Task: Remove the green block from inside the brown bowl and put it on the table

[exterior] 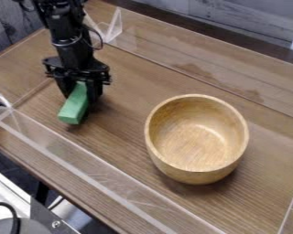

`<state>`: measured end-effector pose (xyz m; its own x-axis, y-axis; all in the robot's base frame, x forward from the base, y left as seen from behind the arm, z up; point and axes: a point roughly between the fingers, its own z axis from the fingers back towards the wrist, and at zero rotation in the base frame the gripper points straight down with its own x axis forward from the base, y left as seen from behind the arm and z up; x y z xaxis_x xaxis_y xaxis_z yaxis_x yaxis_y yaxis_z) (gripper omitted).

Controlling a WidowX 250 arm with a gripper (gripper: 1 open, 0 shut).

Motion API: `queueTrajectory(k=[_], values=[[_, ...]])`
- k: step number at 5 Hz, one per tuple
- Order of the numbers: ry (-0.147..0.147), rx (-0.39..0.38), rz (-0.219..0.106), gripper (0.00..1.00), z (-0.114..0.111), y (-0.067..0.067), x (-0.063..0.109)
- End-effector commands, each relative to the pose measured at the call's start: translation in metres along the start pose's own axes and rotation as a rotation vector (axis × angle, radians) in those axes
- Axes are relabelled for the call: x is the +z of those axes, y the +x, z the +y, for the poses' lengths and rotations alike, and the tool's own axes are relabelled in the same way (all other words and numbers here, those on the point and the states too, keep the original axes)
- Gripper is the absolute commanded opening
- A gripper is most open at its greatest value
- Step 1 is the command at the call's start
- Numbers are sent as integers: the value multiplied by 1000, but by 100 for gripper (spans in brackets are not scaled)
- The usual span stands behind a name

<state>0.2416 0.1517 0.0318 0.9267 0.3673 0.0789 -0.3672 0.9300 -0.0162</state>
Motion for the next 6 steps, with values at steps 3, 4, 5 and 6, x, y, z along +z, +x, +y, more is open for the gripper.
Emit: queueTrajectory(k=[3,4,5,6], values=[[-27,-81,-111,0,13,4,0],[-23,-95,-156,0,12,3,-3],[-28,-68,-210,0,7,-1,3],[-36,-28,-270,0,1,-6,12]])
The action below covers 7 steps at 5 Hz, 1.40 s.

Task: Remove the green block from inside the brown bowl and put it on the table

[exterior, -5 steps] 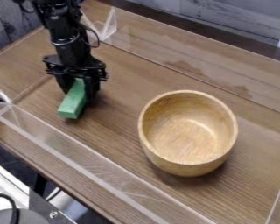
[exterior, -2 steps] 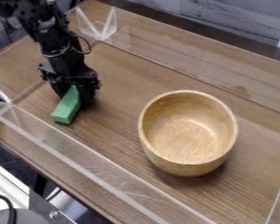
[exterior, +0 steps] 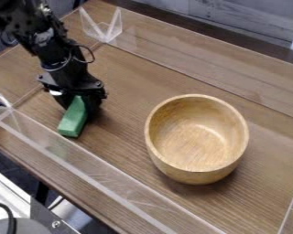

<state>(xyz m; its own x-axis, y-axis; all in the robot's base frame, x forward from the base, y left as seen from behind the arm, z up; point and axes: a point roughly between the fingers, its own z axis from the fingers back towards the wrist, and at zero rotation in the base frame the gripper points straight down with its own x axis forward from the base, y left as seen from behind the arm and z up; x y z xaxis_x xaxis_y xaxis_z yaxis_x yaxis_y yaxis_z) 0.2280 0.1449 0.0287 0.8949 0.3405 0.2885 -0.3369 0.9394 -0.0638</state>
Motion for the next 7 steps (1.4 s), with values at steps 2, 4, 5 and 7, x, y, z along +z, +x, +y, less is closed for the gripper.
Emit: queueTrajectory(k=[2,4,5,7], values=[[31,-35,-34,0,-5,21,19],[-3,42,-46,0,-7,14,15],[-1,-35,-73,0,-9,12,13],[-2,-82,-110,100,-14,19,26]])
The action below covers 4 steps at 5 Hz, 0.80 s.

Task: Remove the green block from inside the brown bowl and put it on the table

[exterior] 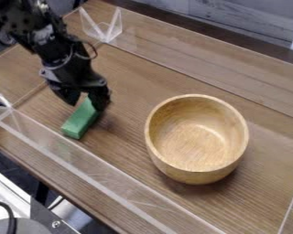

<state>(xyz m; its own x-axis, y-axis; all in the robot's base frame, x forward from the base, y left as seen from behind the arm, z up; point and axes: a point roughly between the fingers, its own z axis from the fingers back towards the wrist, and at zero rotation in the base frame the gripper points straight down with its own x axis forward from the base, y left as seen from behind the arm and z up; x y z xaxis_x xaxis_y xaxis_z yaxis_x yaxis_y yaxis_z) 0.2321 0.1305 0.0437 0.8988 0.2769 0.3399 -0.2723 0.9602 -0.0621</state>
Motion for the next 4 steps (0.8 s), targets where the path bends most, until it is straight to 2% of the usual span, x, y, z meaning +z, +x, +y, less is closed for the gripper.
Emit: queueTrajectory(k=[1,3,4], values=[[15,-3,-99,100,-5,37,41],[-34,-42,-80,100,-19,63,90],[-36,-70,-61,100,-33,76,79]])
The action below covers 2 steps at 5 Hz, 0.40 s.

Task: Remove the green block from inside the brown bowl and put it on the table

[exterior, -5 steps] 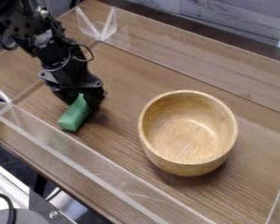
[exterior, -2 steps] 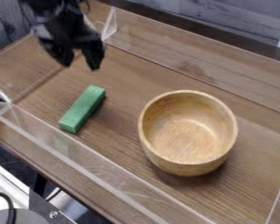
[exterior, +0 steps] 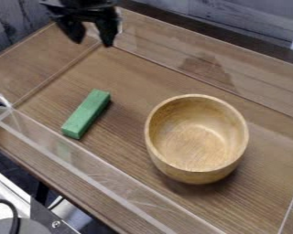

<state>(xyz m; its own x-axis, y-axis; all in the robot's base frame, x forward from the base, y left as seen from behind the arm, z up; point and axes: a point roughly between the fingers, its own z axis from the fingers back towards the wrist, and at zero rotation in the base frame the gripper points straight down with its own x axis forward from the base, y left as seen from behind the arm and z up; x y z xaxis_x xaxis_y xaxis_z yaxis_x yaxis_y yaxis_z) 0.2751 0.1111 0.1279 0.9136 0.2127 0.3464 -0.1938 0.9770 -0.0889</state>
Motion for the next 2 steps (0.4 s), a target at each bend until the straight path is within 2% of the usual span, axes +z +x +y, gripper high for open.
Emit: queueTrajectory(k=[1,2], values=[[46,35,-35,100,23,16,-3],[69,58,-23,100,26,13,-3]])
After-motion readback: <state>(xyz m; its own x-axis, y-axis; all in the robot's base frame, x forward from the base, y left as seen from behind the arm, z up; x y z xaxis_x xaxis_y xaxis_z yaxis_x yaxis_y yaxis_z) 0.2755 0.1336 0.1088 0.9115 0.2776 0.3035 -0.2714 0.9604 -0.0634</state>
